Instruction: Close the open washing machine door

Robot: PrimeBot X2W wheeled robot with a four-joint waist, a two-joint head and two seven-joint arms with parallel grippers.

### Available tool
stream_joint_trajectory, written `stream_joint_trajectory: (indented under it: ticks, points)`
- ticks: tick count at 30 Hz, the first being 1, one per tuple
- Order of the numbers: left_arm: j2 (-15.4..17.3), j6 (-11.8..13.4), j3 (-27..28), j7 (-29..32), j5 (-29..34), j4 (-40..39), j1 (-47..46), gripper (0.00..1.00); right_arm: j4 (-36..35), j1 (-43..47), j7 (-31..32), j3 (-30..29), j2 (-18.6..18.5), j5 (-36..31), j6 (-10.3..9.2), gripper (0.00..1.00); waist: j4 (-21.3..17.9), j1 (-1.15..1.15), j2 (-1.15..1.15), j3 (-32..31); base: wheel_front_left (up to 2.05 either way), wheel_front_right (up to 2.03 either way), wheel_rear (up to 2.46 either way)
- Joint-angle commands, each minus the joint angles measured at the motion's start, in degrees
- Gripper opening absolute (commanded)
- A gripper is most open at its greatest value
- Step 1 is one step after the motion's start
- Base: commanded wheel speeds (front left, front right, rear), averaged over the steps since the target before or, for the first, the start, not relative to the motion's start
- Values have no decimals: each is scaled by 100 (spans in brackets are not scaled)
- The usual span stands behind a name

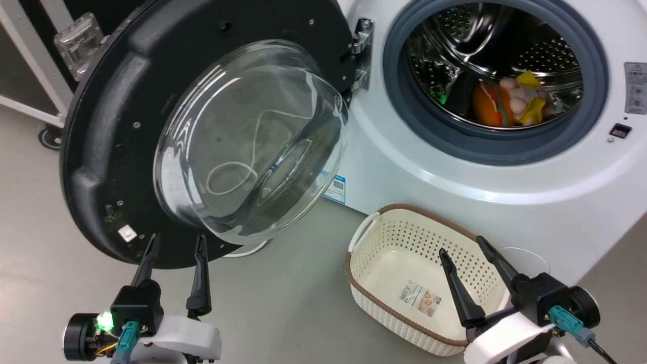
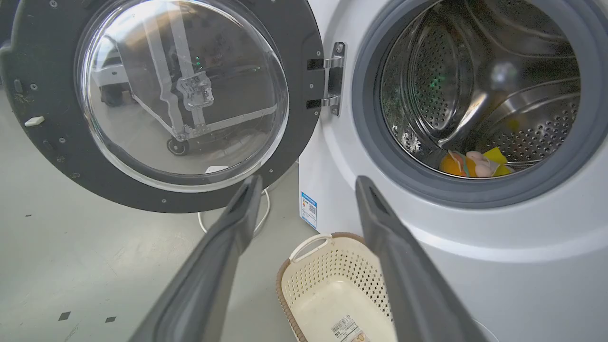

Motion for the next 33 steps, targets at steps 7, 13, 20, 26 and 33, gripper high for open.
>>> stream_joint_trajectory:
  ticks: [7, 13, 20, 26, 33]
  points:
    - [11, -124, 123, -129, -130, -192, 15, 0, 81, -78, -125, 10, 12, 71, 3, 100, 196, 0, 0, 22, 0, 0, 0]
    - [50, -337, 528, -201, -351, -636, -235, 0, 74, -11, -197, -77, 13, 71, 3, 100, 361, 0, 0, 94, 0, 0, 0]
    - [1002, -696, 1692, 244, -2762, 839, -2166, 0, 44, -109, -376, -149, 15, -6, 4, 100, 532, 0, 0, 639, 0, 0, 0]
    - [1459, -734, 2222, 1362, -4337, 2106, -3046, 0, 110, -262, -448, -78, -27, 22, 4, 100, 495, 0, 0, 875, 0, 0, 0]
    - [1586, -624, 2711, 2747, -5845, 3319, -3877, 0, 189, -389, -532, -1, -100, 46, 4, 100, 524, 0, 0, 1059, 0, 0, 0]
